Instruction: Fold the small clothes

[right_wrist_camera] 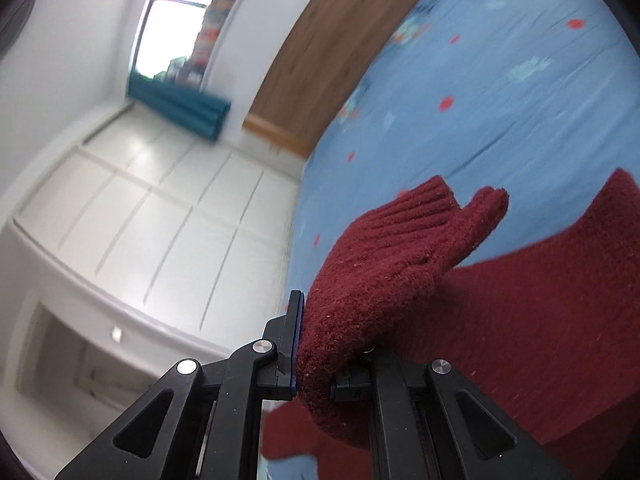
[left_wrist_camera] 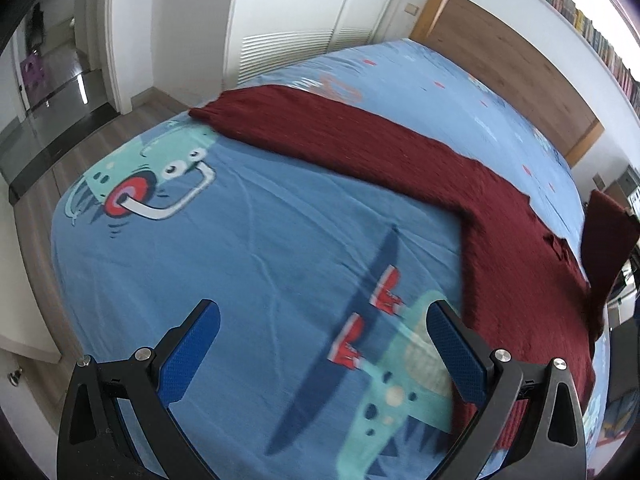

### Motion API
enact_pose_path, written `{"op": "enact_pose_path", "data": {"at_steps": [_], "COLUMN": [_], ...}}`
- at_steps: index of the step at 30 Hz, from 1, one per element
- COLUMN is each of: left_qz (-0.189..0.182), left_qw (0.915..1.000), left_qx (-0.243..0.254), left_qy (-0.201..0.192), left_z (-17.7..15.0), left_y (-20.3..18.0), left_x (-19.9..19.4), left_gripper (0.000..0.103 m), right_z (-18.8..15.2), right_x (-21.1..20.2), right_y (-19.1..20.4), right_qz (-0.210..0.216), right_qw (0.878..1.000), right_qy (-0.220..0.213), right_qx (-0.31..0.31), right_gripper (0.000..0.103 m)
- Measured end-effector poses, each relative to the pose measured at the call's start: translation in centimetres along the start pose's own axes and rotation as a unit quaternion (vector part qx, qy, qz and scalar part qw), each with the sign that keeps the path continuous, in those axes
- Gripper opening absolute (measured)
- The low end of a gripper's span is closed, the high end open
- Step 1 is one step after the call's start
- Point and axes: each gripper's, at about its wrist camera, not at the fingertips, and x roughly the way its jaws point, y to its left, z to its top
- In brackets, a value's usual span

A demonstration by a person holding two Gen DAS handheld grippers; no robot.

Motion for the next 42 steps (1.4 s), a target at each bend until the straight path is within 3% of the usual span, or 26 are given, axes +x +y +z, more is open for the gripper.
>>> {"op": "enact_pose_path", "data": {"at_steps": [8,12,14,18,20,24,29,31,33,36,39,42], "left_qz": [0.008,0.012,0.008,-0.002,-0.011,-0.022,-0.017,-0.014,-0.016,-0.014,-0.005,0.008], "left_qw": [0.9995,0.9989,0.9985,0.9975,0.997,0.9961,0.9969,0.997,0.9969,0.9968,0.9964,0.9957], "left_qx": [-0.031,-0.045,-0.053,-0.07,-0.076,-0.085,-0.075,-0.073,-0.074,-0.072,-0.074,-0.075], "left_qy": [0.0,0.003,0.003,-0.005,-0.009,-0.012,-0.016,-0.02,-0.023,-0.032,-0.042,-0.055], "left_z": [0.2,0.2,0.4,1.0,1.6,3.0,4.4,4.7,5.0,5.1,5.3,5.4], "left_y": [3.9,5.3,5.8,6.5,6.7,7.0,6.9,7.0,7.1,7.2,7.4,7.5], "left_x": [0.4,1.1,1.4,1.6,1.8,2.3,2.5,2.5,2.5,2.2,2.2,2.0], "left_gripper": [0.102,0.102,0.102,0.102,0.102,0.102,0.102,0.102,0.102,0.102,0.102,0.102], "right_z": [-8.0,-12.5,-15.5,-18.2,-19.5,-21.5,-24.6,-27.7,-28.5,-27.2,-25.2,-23.0], "right_x": [8.9,11.6,12.9,14.8,15.3,16.1,16.3,15.8,15.6,14.0,12.4,10.5], "right_y": [0.4,-0.2,-0.2,0.3,0.9,2.3,3.1,3.8,4.4,5.1,5.1,3.7], "right_qz": [-0.055,-0.115,-0.147,-0.187,-0.195,-0.202,-0.199,-0.191,-0.187,-0.177,-0.207,-0.261], "right_qw": [0.993,0.978,0.965,0.938,0.927,0.908,0.894,0.89,0.887,0.896,0.896,0.889], "right_qy": [0.089,0.135,0.159,0.19,0.197,0.204,0.22,0.228,0.23,0.214,0.177,0.137], "right_qx": [-0.052,-0.11,-0.15,-0.221,-0.254,-0.305,-0.335,-0.347,-0.355,-0.347,-0.35,-0.351], "right_gripper": [0.011,0.013,0.013,0.017,0.024,0.049,0.057,0.06,0.061,0.061,0.061,0.061]}}
